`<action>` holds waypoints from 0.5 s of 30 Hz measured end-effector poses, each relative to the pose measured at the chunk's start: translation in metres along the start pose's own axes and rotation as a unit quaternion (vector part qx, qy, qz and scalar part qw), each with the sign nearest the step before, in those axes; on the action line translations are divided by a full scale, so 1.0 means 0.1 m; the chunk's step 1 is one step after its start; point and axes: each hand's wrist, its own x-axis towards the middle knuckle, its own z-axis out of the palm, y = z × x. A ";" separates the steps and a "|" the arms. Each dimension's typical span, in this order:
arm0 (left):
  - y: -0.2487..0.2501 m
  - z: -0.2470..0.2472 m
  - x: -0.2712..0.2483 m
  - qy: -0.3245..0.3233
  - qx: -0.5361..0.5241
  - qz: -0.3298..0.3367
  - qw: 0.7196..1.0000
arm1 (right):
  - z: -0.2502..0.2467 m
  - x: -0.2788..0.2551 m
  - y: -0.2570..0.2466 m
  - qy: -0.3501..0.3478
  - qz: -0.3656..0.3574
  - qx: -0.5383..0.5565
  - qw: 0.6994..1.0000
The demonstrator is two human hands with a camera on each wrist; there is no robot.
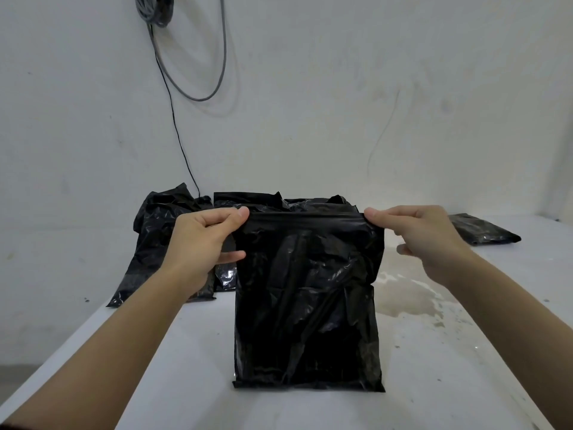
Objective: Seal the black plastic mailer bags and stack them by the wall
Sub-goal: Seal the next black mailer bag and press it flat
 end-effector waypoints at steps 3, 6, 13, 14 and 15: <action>-0.03 0.01 0.04 -0.002 -0.061 -0.061 0.996 | 0.01 0.06 -0.04 -0.008 0.136 0.064 0.989; -0.06 -0.02 0.08 -0.001 -0.091 -0.097 0.991 | 0.03 0.06 -0.07 -0.025 0.211 0.157 0.965; -0.15 0.01 0.08 0.008 -0.081 -0.121 0.989 | 0.13 0.08 0.07 -0.020 0.233 0.209 0.950; -0.18 0.01 0.08 0.010 -0.085 -0.129 0.988 | 0.15 0.07 0.08 -0.022 0.237 0.213 0.947; -0.20 0.02 0.08 0.014 -0.092 -0.137 0.986 | 0.16 0.07 0.10 -0.023 0.242 0.221 0.945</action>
